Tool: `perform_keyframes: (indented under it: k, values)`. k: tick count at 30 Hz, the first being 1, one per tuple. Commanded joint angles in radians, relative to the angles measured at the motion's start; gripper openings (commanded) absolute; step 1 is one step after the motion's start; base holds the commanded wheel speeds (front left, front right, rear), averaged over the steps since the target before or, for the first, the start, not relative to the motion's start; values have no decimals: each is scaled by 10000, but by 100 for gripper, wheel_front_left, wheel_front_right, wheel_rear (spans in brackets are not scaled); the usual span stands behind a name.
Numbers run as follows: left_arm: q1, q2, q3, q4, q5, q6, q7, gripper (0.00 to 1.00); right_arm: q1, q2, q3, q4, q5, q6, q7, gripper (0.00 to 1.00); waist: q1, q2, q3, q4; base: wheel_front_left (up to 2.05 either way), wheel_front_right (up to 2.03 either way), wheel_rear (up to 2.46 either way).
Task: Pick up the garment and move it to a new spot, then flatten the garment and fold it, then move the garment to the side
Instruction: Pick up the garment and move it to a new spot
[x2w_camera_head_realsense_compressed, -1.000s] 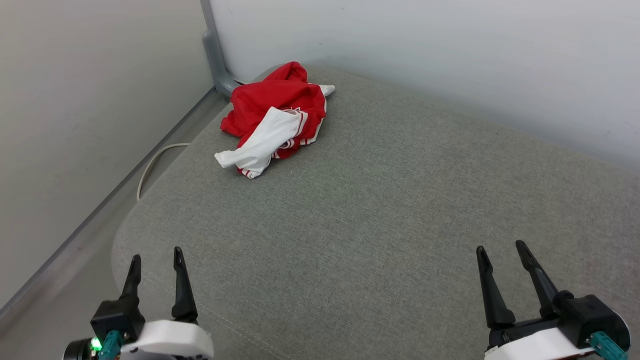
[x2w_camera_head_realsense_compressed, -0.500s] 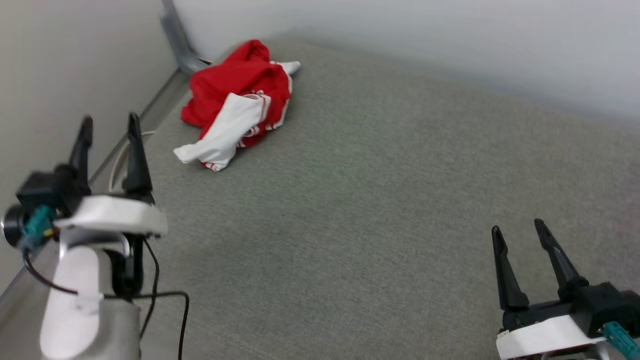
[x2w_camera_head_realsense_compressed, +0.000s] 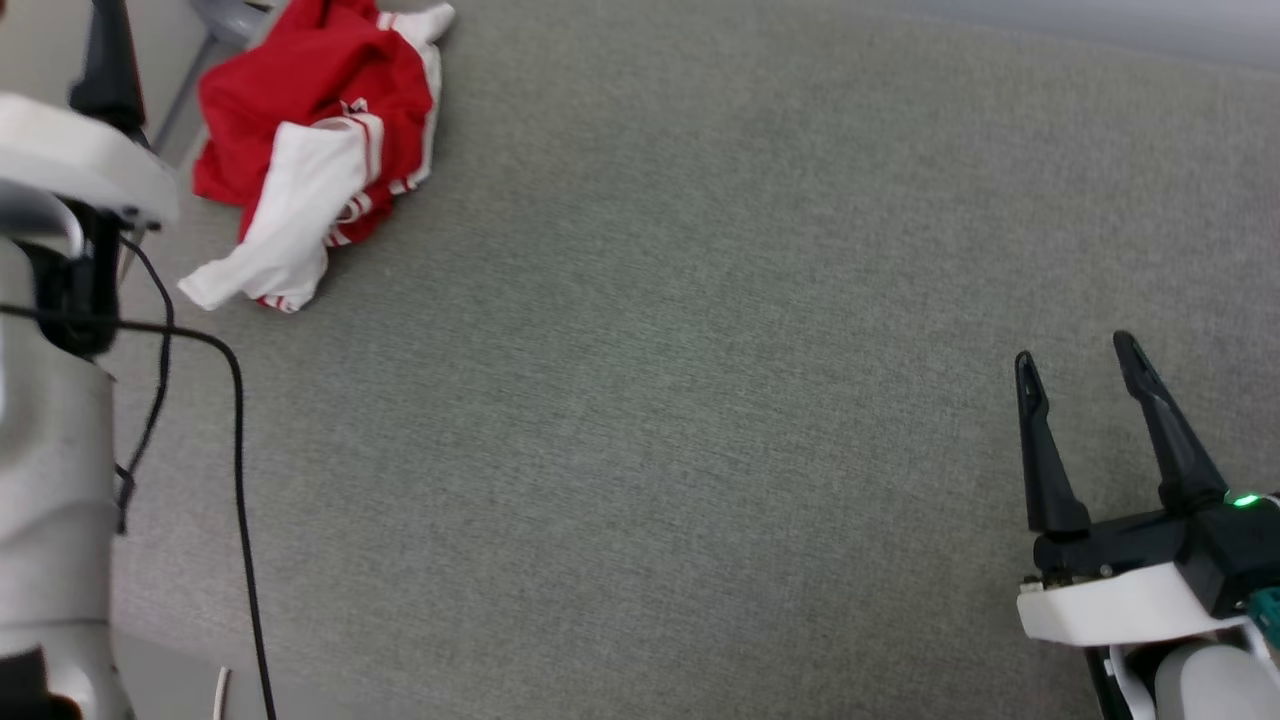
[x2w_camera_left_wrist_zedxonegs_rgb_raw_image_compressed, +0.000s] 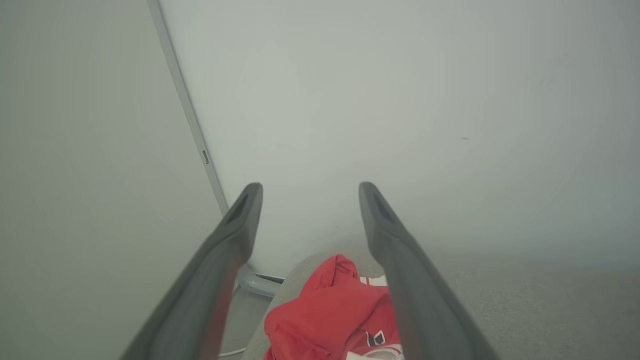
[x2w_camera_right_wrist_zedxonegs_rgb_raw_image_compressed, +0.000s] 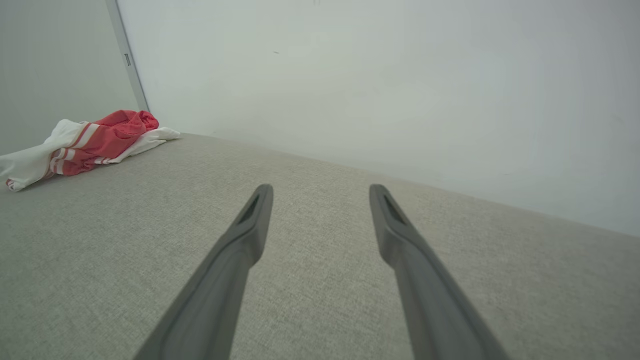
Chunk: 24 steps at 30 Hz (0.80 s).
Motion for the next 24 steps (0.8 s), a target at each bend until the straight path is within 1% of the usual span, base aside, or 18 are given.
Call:
perform_keyframes:
  k: [1, 4, 8, 12, 14, 15, 19, 21, 24]
  values:
    - [-277, 127, -197, 138, -121, -10, 142, 100, -197, -86, -14, -95, -60, -7, -25, 100, -1, 0, 464, -340, 0, 0, 0]
    - [-1023, 599, -618, 596, -811, -8, 932, 100, -431, -165, -14, -239, -113, -7, -25, 100, -1, 0, 855, -524, 0, 0, 0]
    - [-1819, 1177, -1193, 1146, -1861, -8, 2506, 100, -659, -228, 1, -424, -170, -7, -24, 100, -1, 0, 1311, -805, 0, 0, 0]
    - [-2326, 1729, -1700, 1470, -3037, -9, 4396, 100, -806, -251, -16, -550, -218, -7, -24, 100, -1, 0, 1671, -1059, 0, 0, 0]
    - [-2499, 2026, -2019, 1496, -3453, -10, 5263, 100, -839, -255, -75, -579, -233, -7, -24, 100, -1, 0, 1842, -1166, 0, 0, 0]
    - [-2552, 2320, -2435, 1524, -4127, -10, 6474, 100, -908, -279, -125, -679, -249, -8, -24, 100, -1, 0, 2108, -1311, 0, 0, 0]
    - [-2415, 2575, -2835, 1611, -4998, -11, 7670, 100, -1039, -292, -160, -827, -270, -7, -24, 100, -1, 0, 2434, -1473, 0, 0, 0]
    - [-2290, 2743, -3147, 1702, -5141, -11, 8048, 100, -1065, -298, -148, -893, -278, -7, -24, 100, -1, 0, 2587, -1540, 0, 0, 0]
    - [-2172, 2776, -3561, 1947, -5319, -11, 8379, 100, -1158, -298, -142, -1005, -309, -7, -24, 100, -1, 0, 2793, -1608, 0, 0, 0]
